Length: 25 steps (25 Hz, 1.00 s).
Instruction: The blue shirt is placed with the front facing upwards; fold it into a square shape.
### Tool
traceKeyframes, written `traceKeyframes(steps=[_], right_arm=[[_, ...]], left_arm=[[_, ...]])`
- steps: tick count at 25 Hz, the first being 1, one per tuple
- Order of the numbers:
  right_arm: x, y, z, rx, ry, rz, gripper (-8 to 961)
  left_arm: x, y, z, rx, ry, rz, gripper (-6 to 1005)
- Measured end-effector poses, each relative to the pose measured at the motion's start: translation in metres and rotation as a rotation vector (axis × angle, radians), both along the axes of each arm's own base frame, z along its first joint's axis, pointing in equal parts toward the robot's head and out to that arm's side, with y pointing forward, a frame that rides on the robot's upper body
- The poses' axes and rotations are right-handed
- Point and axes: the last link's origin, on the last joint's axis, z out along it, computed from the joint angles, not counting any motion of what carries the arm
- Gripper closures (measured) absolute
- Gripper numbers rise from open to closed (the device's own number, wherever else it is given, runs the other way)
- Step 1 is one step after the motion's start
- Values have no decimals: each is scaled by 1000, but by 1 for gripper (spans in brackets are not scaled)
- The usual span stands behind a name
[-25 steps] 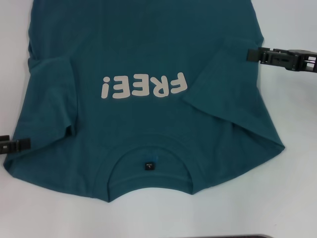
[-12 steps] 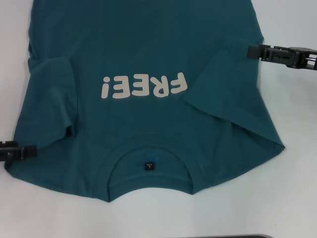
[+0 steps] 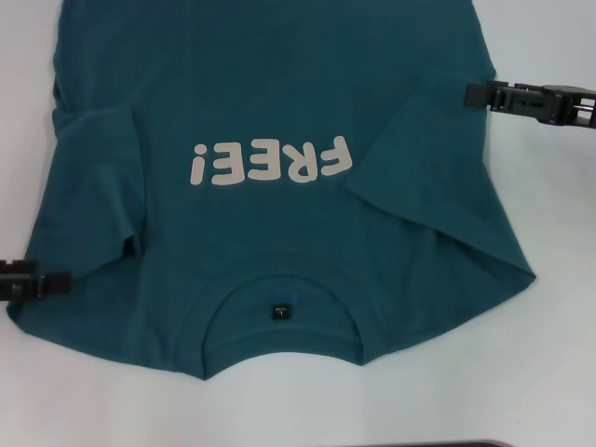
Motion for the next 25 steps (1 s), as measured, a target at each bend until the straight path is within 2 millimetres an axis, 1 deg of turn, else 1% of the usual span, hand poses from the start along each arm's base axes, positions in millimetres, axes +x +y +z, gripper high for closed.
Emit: traceKeyframes(steps=[6,10,25], right_arm=[[0,0,0,2,-1,-1,205],[0,1,0,2,-2,-1,205],[0,3,3,5,-7,2,205]], left_arm=[[-7,-6,5,-24,44,52,92],[-7,-8,6,-44,46,64,92],[-12,-9,13,-53,86,125,91]])
